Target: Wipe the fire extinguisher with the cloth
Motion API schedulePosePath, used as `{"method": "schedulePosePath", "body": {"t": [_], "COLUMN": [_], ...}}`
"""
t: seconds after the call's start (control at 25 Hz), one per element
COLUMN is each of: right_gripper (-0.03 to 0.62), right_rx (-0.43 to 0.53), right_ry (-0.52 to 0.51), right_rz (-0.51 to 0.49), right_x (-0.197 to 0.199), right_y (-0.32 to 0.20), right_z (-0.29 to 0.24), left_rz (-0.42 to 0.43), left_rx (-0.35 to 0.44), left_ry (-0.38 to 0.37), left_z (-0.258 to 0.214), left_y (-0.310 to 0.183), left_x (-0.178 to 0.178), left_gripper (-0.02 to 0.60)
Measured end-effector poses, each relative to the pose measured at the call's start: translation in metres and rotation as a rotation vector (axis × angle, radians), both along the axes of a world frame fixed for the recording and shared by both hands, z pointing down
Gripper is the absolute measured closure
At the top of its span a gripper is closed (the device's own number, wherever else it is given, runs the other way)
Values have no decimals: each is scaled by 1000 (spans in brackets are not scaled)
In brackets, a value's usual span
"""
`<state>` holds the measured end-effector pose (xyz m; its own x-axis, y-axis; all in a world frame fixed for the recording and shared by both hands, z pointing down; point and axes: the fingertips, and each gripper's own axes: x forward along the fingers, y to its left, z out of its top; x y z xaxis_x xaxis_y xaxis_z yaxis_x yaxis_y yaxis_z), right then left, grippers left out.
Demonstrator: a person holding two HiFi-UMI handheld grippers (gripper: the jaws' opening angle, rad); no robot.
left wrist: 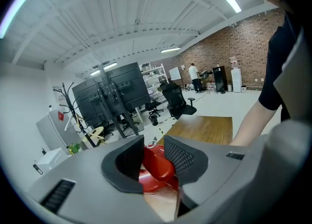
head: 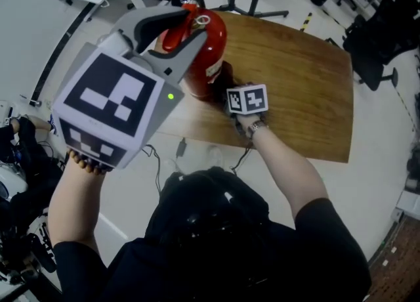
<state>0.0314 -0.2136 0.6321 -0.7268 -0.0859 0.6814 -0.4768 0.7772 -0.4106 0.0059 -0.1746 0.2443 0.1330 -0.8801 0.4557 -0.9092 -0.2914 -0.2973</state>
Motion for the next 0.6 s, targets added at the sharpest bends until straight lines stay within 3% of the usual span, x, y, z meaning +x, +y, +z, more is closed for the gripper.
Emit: {"method": "schedulePosePath", "body": {"t": [0.6], "right_gripper": [522], "right_rx": [-57], "right_ry": [49], "right_rz": [-68], "right_x": [-4], "right_y": [-5], "right_z": [32], "left_rz": [-129], "left_rx": [6], "left_ry": [-15], "left_z": [2], "left_y": [-3], "left_x": [-7], "left_gripper": [489]}}
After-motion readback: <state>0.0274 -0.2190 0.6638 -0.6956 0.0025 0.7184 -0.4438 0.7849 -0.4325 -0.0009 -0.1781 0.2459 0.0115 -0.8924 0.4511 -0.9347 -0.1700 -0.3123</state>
